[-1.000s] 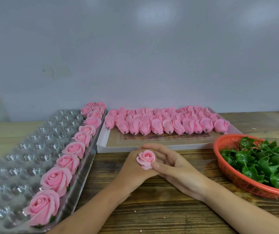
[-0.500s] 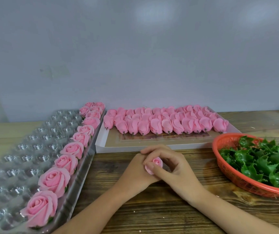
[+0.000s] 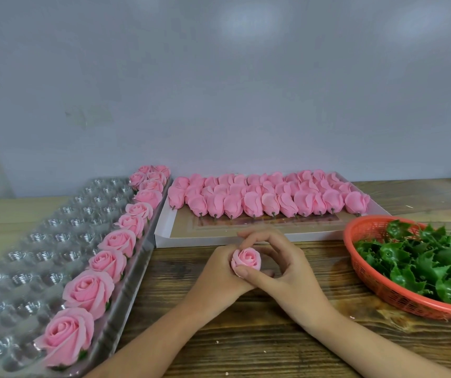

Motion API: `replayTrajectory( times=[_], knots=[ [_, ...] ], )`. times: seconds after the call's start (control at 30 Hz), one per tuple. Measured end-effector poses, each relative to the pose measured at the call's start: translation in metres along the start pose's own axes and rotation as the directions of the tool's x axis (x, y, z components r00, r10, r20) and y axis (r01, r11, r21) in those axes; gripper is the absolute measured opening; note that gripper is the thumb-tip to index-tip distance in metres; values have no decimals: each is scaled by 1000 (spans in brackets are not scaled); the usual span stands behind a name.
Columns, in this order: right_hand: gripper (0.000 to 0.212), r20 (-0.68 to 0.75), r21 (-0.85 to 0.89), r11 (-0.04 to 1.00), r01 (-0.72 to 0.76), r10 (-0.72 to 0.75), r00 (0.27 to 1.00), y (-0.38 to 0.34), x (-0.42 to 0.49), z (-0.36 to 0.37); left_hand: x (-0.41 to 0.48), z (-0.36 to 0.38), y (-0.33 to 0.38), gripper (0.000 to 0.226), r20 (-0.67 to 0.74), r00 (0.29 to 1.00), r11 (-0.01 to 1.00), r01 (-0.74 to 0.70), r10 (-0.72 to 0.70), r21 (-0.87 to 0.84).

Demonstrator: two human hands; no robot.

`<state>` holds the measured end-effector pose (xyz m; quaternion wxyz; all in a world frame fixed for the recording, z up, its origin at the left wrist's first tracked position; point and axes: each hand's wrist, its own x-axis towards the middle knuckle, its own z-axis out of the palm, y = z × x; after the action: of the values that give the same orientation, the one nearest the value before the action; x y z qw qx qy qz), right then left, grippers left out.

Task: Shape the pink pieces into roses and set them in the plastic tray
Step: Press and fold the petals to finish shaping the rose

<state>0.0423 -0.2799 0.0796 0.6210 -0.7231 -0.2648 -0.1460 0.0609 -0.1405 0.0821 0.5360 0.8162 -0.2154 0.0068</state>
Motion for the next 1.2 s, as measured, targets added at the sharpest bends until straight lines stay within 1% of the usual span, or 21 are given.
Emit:
replayTrajectory(
  times=[0.1,0.23,0.33,0.4,0.47,0.53,0.63,0.7,0.8,0.97,1.1,1.2],
  knots=[
    [25,-36,20,1000,-17,18,999,2,2,-1,-2,-1,-1,21,-53,999,995,-13,8,-96],
    [23,-42,43,998,-36,38,998,2,4,-2,-3,-2,-4,38,-109,994,993,4,-17,-115],
    [21,-12,49,998,-35,36,999,3,4,-3,-2,-3,-4,39,-151,987,990,25,-46,-140],
    [22,1,58,998,-38,38,999,4,3,-4,-2,-4,-4,34,-124,991,990,35,-52,-136],
    [22,2,61,997,-43,43,999,5,4,-4,-2,-5,-3,26,-69,996,994,57,-64,-96],
    [22,-5,65,997,-48,48,999,5,4,-4,-1,-4,-3,19,-52,994,993,87,-91,-76],
    [22,9,87,995,-50,50,999,4,4,-2,0,-2,-2,21,-58,990,989,123,-127,-78],
    [20,27,106,993,-60,58,998,3,4,-1,0,-1,-1,17,-39,997,992,63,-67,-109],
    [17,52,155,984,-92,85,995,3,4,-1,-2,-2,0,21,-21,1000,995,-1,-2,-102],
    [14,87,165,981,-107,93,992,3,3,-2,-2,-3,3,20,4,1000,999,3,-3,-44],
    [14,83,171,981,-91,78,994,2,3,-2,-2,-3,7,30,49,999,998,-1,4,-58],
    [13,72,165,983,-82,71,995,2,3,-1,-2,-3,6,25,67,998,999,3,-1,-41]
  ],
)
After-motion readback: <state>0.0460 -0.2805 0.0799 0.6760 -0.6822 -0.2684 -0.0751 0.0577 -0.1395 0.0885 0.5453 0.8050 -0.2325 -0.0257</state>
